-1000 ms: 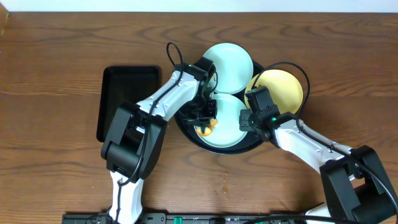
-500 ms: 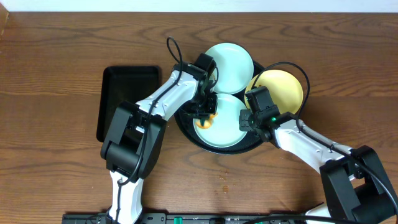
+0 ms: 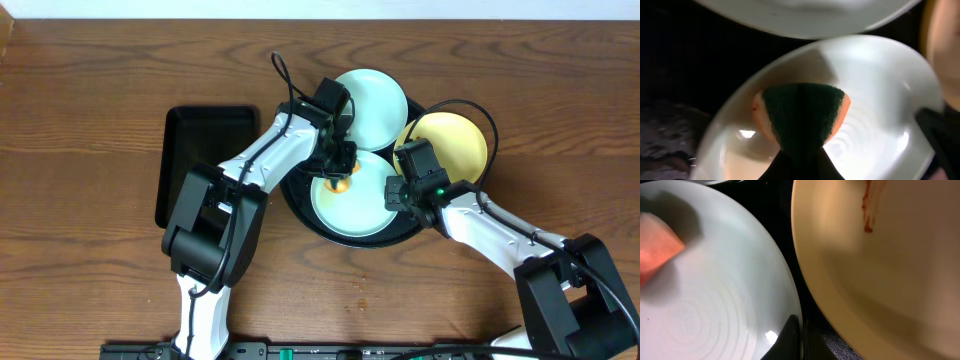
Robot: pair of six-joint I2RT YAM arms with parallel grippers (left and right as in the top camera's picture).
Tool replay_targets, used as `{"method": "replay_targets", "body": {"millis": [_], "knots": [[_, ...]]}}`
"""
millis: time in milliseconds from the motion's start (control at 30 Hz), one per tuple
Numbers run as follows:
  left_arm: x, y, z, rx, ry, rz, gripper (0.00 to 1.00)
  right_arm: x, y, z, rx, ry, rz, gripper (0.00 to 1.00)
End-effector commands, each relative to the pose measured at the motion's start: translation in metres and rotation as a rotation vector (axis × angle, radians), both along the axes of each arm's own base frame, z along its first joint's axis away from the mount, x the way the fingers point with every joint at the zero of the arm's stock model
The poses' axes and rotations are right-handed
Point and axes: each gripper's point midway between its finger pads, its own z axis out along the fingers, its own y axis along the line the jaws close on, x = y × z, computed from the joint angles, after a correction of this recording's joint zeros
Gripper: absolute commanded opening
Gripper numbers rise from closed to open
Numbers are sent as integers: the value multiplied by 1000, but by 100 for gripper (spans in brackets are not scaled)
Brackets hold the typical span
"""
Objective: Clean dirty plates on tray and stack at the side
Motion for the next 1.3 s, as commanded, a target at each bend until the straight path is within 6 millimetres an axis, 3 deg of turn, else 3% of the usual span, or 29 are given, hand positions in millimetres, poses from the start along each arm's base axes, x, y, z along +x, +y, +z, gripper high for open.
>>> {"method": "replay_targets", "body": {"millis": [0,133,200,300,400,500,533,733,900,1067,1267], "knots": [[11,-17,33,-114,-43,-43,7,-2,-1,-2,-17,1,-10,1],[19,-18,86,-162,-157,-42,8,-2,-1,-2,-17,1,-10,1],[23,-7,113,-159,-229,-21,7,-2,-1,-2,-17,1,-10,1],[31,29,141,-65,-321,54,7,-2,-1,-2,-16,0,-10,1],[33,76,152,67,-350,144,7,-2,-1,0,-15,-3,-10,1],[30,123,147,190,-314,229,7,-1,-1,6,-8,-15,-9,1],[28,152,139,257,-279,282,7,-1,0,16,-1,-30,0,1],[14,210,118,294,-156,409,8,8,-7,78,-43,-182,49,1],[7,230,107,239,-91,475,7,14,-26,144,-150,-385,57,1],[4,237,98,201,-63,503,8,8,-45,197,-412,-576,55,1],[-1,229,83,163,-41,481,7,-2,-21,230,-785,-726,138,1]]}}
